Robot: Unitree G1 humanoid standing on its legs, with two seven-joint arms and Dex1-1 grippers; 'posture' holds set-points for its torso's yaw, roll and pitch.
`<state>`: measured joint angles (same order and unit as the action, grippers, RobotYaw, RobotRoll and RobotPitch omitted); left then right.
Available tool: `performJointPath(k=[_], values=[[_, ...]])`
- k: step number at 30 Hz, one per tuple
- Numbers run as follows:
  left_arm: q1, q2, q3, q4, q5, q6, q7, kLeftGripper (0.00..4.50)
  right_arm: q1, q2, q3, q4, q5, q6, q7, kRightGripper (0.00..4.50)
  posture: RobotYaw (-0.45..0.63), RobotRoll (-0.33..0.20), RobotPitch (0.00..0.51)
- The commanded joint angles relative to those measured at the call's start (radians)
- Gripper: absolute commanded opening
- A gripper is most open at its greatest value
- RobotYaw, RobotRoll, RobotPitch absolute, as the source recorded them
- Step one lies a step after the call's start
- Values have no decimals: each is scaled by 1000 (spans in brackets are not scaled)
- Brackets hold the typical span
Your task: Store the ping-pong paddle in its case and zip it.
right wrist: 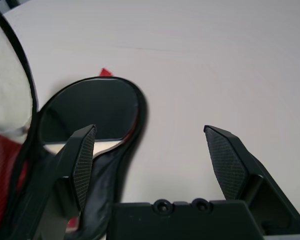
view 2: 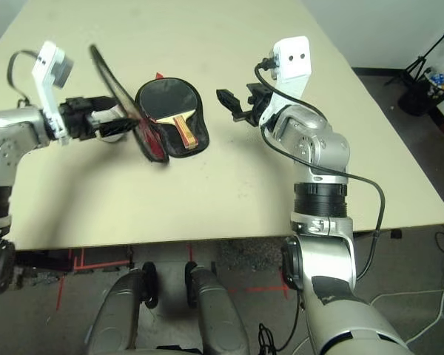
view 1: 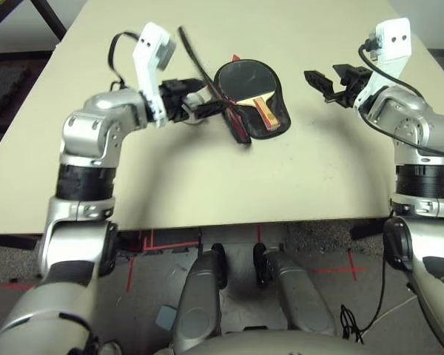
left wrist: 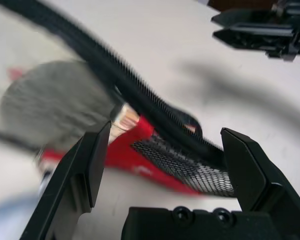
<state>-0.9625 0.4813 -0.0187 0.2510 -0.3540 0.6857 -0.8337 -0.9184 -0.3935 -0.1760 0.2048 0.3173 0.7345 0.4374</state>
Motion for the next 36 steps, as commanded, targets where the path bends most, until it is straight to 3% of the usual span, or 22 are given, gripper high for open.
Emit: performJointPath(k=[1, 3, 8, 13, 17, 20, 27, 36], values=[[-56, -90, -27, 158, 41, -112, 23, 4500, -28, 7, -27, 5, 25, 45, -35, 4457, -57, 0, 321], [-105, -155, -28, 283, 69, -201, 44, 4500, -66, 13, -69, 40, 48, 102, -77, 4457, -60, 0, 319], [-182, -204, 16, 411, 73, -300, 60, 4500, -126, 68, -231, 67, 177, 354, -196, 4457, -72, 0, 312], [-168, -184, 52, 350, 47, -254, 49, 4500, -161, 117, -386, 36, 244, 688, -303, 4457, -64, 0, 315], [-85, -154, 66, 186, 17, -171, 67, 4500, -150, 163, -457, -18, 234, 854, -344, 4457, -47, 0, 324], [-30, -151, 83, 94, 1, -122, 105, 4500, -124, 176, -469, -23, 252, 880, -357, 4457, -26, 0, 324], [101, -119, 160, -43, -39, -54, 198, 4500, -51, 187, -455, -15, 308, 880, -360, 4457, -61, 0, 269], [187, -105, 208, -105, -62, -31, 281, 4500, -10, 212, -491, 24, 370, 880, -366, 4457, -48, 0, 267]])
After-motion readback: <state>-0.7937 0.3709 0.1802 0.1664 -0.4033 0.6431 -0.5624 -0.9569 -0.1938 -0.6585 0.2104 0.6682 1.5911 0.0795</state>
